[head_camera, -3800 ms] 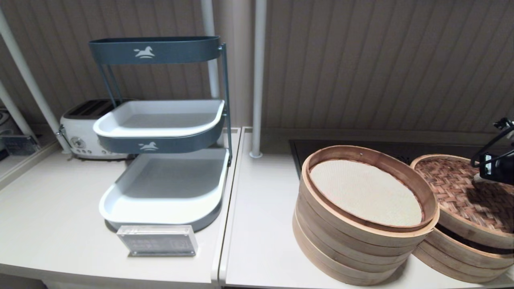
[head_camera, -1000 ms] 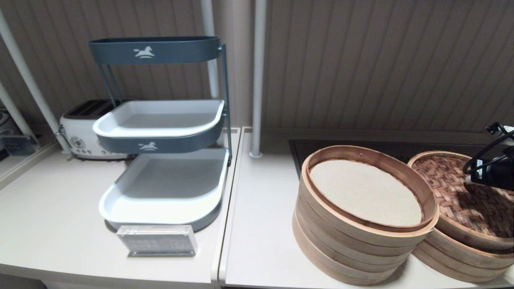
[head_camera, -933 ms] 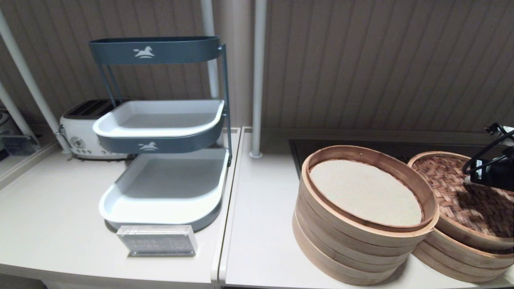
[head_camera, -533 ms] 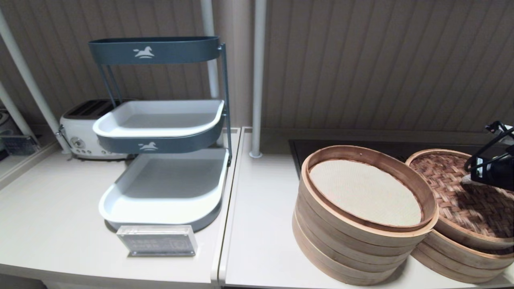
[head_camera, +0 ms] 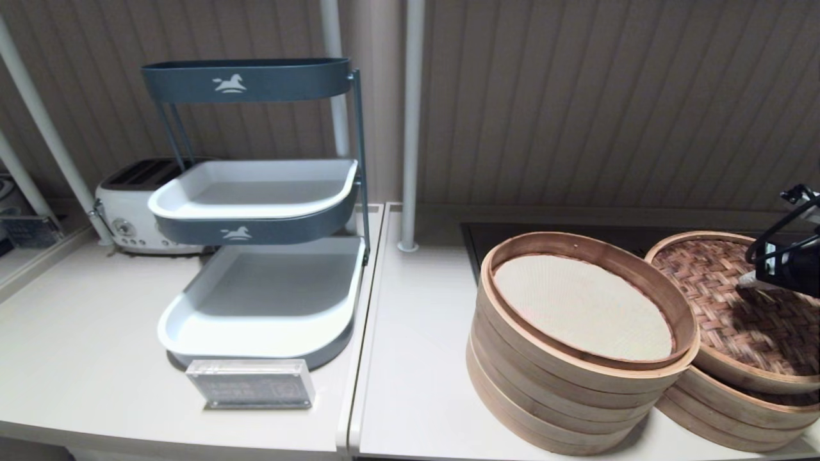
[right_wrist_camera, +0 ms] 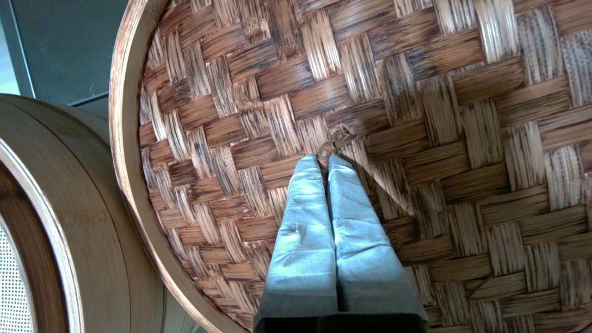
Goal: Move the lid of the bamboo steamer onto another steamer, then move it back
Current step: Put the steamer
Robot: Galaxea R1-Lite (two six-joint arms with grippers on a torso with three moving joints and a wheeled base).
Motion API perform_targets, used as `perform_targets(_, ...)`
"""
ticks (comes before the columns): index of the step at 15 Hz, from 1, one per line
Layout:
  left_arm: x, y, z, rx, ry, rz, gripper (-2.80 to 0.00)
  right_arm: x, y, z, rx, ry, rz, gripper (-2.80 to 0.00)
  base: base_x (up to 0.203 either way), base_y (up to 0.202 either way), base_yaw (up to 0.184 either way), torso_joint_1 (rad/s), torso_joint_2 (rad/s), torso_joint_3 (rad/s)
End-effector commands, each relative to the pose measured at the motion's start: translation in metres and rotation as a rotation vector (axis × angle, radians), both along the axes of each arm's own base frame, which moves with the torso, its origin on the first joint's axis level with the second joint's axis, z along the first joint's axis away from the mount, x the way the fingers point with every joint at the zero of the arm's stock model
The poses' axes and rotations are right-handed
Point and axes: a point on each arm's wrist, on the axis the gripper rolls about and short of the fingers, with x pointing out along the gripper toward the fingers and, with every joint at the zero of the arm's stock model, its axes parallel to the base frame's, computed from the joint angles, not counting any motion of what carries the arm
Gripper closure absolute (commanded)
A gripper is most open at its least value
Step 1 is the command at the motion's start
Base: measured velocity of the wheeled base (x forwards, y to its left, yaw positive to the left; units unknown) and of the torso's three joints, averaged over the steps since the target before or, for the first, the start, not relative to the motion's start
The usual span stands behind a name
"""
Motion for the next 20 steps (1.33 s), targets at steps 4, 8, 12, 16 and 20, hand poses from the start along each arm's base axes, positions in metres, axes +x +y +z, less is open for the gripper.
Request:
perform_targets(4,0.0021,0.0,-0.0076,0.0,0.026,0.0,0.0,-0.0003,-0.0018,0.0013,-0.002,-0.005,-0.004,0.0,0.0,0.0,0.0,0.0,0.0,0.0)
perform_targets(8,0.0021,0.0,-0.0076,0.0,0.026,0.0,0.0,-0.0019,-0.0025,0.003,-0.002,-0.011,-0.006,0.0,0.0,0.0,0.0,0.0,0.0,0.0)
perform_targets(12,0.0021,0.0,-0.0076,0.0,0.026,0.0,0.0,-0.0022,-0.0024,0.0046,-0.004,-0.016,-0.006,0.0,0.0,0.0,0.0,0.0,0.0,0.0)
perform_targets(16,0.0021,0.0,-0.0076,0.0,0.026,0.0,0.0,-0.0025,-0.0042,0.0046,0.002,-0.02,-0.006,0.0,0.0,0.0,0.0,0.0,0.0,0.0)
perform_targets(20,0.0021,0.0,-0.0076,0.0,0.026,0.0,0.0,-0.0038,-0.0064,0.0062,0.009,-0.029,-0.006,0.0,0.0,0.0,0.0,0.0,0.0,0.0)
